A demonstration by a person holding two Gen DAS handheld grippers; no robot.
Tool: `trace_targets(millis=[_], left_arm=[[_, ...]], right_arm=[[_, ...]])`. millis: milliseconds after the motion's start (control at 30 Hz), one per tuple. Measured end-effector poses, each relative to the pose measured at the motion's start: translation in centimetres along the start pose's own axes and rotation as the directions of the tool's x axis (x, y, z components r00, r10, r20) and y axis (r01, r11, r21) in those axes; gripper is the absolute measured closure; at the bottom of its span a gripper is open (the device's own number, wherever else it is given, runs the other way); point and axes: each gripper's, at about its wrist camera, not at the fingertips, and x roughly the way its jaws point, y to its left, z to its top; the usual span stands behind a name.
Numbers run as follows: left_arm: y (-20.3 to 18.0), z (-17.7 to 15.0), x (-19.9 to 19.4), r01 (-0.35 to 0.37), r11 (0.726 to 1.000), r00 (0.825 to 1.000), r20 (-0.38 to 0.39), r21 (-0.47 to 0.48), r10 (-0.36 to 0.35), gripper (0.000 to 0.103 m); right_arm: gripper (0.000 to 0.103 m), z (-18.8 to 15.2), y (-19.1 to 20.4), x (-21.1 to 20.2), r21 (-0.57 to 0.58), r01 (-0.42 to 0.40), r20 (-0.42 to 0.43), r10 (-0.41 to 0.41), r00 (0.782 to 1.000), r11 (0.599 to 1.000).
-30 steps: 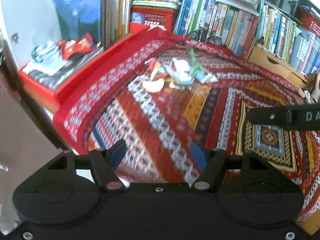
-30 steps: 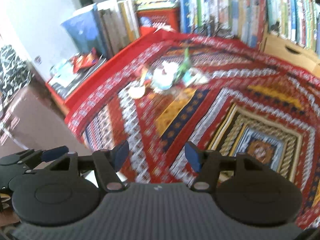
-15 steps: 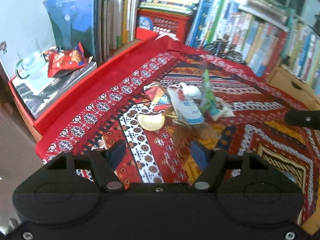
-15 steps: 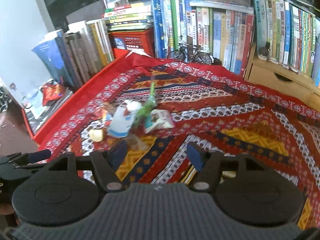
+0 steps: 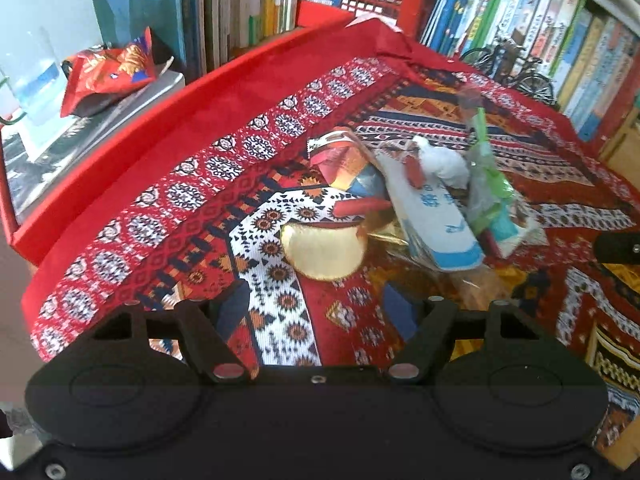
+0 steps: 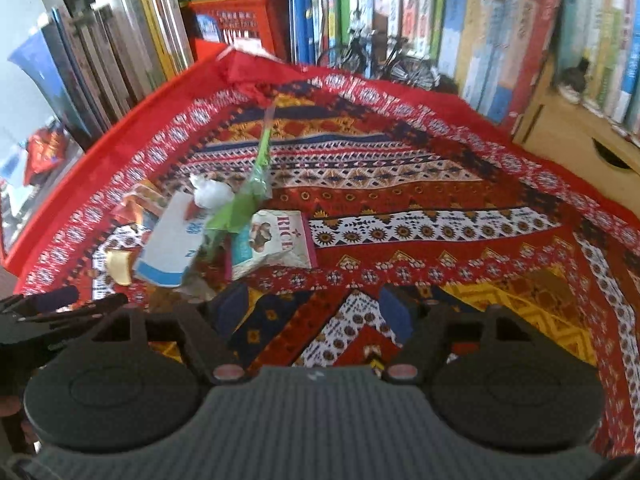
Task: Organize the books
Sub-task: 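Grasp the round bread chip with the left tool while the right tool grasps the white RICE packet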
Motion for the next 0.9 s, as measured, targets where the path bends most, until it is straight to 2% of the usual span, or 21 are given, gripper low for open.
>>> trace_targets(millis=[267,500,567,633,700,733,767,900], left_arm=[[-0.5,1.1,2.7,-0.002,1.0,1.0,0.017,-0.014,0.002,0.028],[-0.7,1.8,4.3,-0.012,1.0,1.0,0.018,-0.009,0.012,0.027],[-0.6,1.8,4.5,-0.01,1.0,1.0,0.028,-0.013,0.01,0.029],[-0.6,1.8,4.5,-0.004,1.0,0.999,0.035,-0.014,0.004,0.036],[-0.5,1.9,4.3,0.008,1.0,0.999,0.041,-0.02,-0.007,0.053],[-0.5,1.9,4.2,0.009,1.0,0.999,0.041,-0.024,-0.008,0.053],[-0.4,1.9,4.0,0.011,0.999,0.999,0.045,-0.032,-0.009,0.058],[-0.2,1.8,3.0,0.013,0.998,0.997,0.073,-0.064,-0.008,0.066]], right_arm=[[0.018,2.7,1.1,5.3,-0.052,-0.034,-0.064,0.031,0.997,0.998],[0.014,3.6,2.8,8.9,-0.124,-0.063,-0.114,0.049,0.992,0.99],[0.014,3.7,3.0,9.6,-0.122,-0.069,-0.127,0.053,0.991,0.99],[0.014,3.7,2.9,10.0,-0.108,-0.083,-0.136,0.068,0.988,0.991],[0.02,3.6,2.8,9.9,-0.107,-0.087,-0.132,0.073,0.989,0.99],[0.028,3.5,2.7,9.8,-0.107,-0.091,-0.13,0.077,0.989,0.99],[0.035,3.5,2.6,9.7,-0.107,-0.091,-0.128,0.077,0.989,0.99],[0.054,3.3,1.7,8.7,-0.068,-0.115,-0.122,0.106,0.987,0.991]])
